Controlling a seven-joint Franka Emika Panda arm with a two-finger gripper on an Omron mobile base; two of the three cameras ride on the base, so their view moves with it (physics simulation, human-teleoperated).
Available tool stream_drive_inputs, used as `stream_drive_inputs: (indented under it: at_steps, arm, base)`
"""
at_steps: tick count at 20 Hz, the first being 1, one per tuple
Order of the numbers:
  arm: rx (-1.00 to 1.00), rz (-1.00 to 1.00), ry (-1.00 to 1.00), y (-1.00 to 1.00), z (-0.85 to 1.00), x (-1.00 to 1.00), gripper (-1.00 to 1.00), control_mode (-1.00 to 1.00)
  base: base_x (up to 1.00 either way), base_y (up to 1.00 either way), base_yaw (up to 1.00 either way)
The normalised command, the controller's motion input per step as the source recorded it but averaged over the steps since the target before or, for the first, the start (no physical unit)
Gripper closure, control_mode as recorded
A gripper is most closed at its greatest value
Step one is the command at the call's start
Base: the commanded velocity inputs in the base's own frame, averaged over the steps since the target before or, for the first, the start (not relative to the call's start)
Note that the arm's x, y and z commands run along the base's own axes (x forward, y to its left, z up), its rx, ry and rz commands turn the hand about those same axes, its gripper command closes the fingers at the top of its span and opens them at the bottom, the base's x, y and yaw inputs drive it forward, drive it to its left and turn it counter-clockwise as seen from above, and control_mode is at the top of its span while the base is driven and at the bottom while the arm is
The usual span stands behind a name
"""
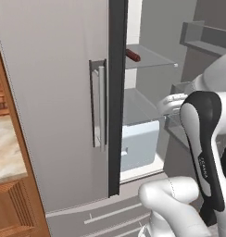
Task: Move the hot dog bun to the plate on the dining table and place the condiment next to that plate. Then navigate to the fridge and take the sausage and place it on the plate as well.
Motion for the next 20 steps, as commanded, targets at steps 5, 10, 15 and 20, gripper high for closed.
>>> stream_drive_inputs:
  at_steps: [5,10,15,20]
  arm:
    - [0.00,0.00,0.00,0.00,0.00,0.00,-1.00,1.00]
    - [0.00,0.00,0.00,0.00,0.00,0.00,-1.00,1.00]
    - [-0.08,0.00,-0.19,0.28,0.25,-0.01,-1.00,-1.00]
    - [-0.15,0.00,-0.31,0.39,0.55,0.06,-1.00,-1.00]
  base:
    - [0.96,0.18,-0.10]
    - [0.88,0.19,0.00]
    - [0.21,0.13,0.00]
    - [0.00,0.00,0.00]
